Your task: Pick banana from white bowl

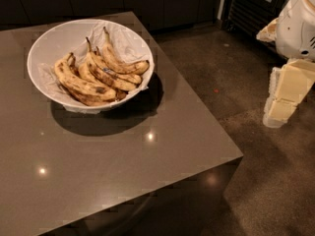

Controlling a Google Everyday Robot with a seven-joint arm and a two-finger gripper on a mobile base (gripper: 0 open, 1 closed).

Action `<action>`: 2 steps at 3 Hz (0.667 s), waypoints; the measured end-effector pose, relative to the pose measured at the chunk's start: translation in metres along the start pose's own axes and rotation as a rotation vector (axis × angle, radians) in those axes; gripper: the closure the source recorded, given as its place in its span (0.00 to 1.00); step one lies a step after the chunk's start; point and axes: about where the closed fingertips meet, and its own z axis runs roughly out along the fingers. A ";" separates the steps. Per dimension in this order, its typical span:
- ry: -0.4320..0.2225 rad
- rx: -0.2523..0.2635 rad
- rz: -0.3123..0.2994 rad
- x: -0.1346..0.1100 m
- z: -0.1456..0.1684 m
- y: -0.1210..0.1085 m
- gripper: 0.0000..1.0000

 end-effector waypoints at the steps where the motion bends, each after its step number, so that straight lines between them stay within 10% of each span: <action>1: 0.032 -0.013 -0.064 -0.019 0.004 -0.007 0.00; 2: 0.033 -0.013 -0.067 -0.020 0.004 -0.007 0.00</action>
Offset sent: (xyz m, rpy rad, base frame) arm 0.0101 0.0158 0.0010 -0.0413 0.0118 0.0511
